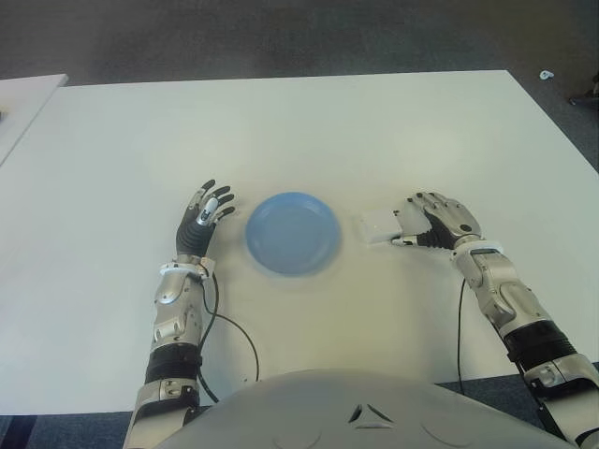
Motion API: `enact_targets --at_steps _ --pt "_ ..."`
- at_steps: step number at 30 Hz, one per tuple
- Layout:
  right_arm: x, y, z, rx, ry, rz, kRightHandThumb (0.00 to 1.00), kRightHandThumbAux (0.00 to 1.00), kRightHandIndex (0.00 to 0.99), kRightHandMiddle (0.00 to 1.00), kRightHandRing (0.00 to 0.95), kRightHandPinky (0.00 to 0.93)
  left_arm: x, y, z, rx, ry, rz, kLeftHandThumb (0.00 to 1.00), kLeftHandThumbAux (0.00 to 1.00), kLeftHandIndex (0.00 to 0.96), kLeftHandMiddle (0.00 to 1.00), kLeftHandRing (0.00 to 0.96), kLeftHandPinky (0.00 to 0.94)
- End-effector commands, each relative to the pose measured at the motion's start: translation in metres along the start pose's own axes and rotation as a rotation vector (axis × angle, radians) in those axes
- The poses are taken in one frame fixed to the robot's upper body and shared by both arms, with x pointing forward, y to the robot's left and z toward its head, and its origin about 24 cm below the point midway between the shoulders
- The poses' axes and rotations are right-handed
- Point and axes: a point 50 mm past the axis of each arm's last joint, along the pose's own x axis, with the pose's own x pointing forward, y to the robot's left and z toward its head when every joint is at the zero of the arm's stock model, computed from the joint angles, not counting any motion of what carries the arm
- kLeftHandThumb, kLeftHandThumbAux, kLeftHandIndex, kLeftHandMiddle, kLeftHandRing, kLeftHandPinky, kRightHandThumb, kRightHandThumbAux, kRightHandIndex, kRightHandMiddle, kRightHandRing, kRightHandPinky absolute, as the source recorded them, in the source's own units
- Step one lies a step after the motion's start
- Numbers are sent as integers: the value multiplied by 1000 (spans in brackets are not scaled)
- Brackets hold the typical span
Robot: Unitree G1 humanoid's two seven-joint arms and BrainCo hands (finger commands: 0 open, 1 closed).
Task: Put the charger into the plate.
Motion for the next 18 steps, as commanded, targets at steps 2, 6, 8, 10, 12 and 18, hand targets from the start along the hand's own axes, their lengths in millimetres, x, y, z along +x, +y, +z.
enact_targets --at_steps 2,6,8,10,12,18 --pt "-2 -1 6 -46 -72 -27 247 291 0 0 0 0 -1 0 -3 2 16 -9 0 488 123 229 245 261" --pt "-2 -5 10 -60 -106 -51 245 283 0 0 0 0 -1 0 -3 3 16 -9 0 482 126 232 247 262" --pt "-2 -6 12 -63 -119 -59 244 279 0 0 0 0 -1 0 -3 4 17 -8 0 480 126 233 247 261" --pt "-3 -8 14 -68 -132 -67 243 275 0 0 0 0 -1 -1 -3 6 18 -7 0 480 126 233 247 261" --pt "-3 -10 16 -73 -144 -73 242 269 0 0 0 0 -1 -1 -3 10 17 -6 0 480 125 232 246 261" --pt "-3 -12 18 -82 -165 -82 239 257 0 0 0 0 -1 -2 -3 17 17 -6 0 480 124 232 248 265"
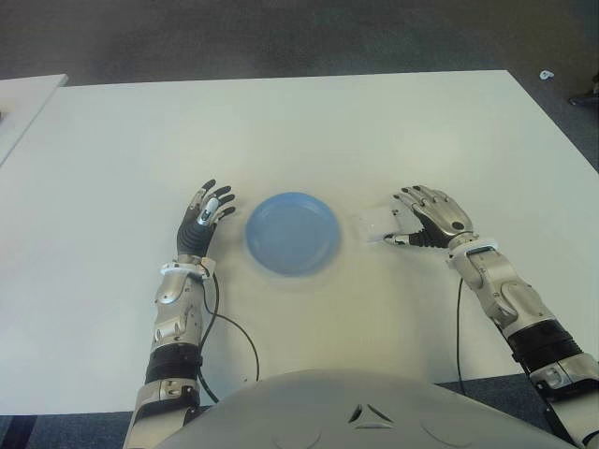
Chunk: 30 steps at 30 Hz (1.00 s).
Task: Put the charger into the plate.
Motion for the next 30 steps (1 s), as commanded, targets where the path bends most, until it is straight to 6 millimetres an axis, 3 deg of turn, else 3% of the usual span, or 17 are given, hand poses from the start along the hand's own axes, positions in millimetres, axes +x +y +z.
enact_targets --at_steps 1,30 --pt "-1 -1 2 -23 -30 3 238 256 0 0 0 0 -1 -1 -3 10 15 -1 0 480 124 232 249 265" --pt "3 -12 19 -76 -222 17 165 222 0 0 0 0 -1 -5 -5 -34 12 -20 0 483 158 259 270 283"
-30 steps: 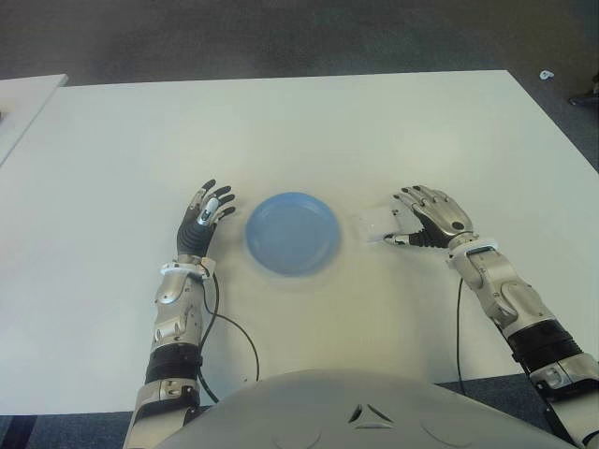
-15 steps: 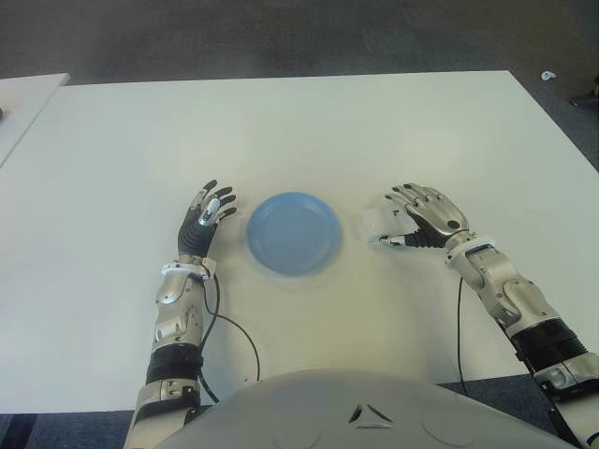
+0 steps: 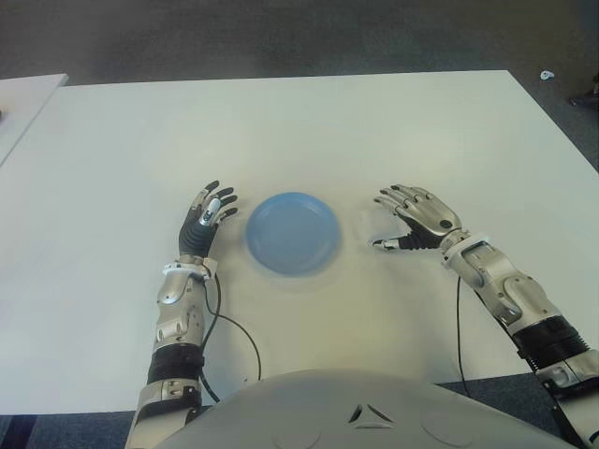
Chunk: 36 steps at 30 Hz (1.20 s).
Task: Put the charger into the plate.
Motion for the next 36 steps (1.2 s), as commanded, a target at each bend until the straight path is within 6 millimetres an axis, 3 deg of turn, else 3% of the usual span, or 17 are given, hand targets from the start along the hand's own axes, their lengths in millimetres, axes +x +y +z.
enact_targets --at_steps 1,24,36 --pt "3 0 2 -12 -37 16 162 221 0 0 0 0 -1 -2 -4 -19 12 -19 0 483 161 260 271 284" --pt "11 7 -6 -57 -153 86 141 226 0 0 0 0 -3 -3 -4 -17 8 -13 0 479 160 259 268 280" --pt "15 35 -32 -27 -150 170 144 229 0 0 0 0 -9 0 -2 -2 -3 -8 0 474 154 263 273 281"
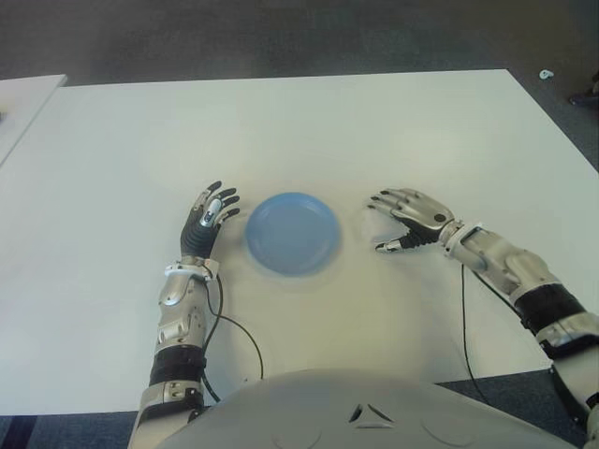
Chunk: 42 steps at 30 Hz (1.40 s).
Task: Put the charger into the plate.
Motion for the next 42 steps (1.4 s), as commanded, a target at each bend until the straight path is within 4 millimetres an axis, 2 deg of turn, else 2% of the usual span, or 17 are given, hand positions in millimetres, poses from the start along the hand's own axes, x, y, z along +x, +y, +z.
enact_targets --at_steps 1,27,42 --pt "-3 18 -8 17 1 55 146 230 0 0 0 0 -7 3 -2 15 5 6 0 471 153 261 270 276" --pt "-4 24 -20 33 1 -14 231 280 0 0 0 0 -15 15 0 60 15 20 0 465 132 237 250 264" --pt "-10 32 -27 1 24 -23 233 288 0 0 0 0 -16 16 1 55 20 21 0 469 138 240 253 269"
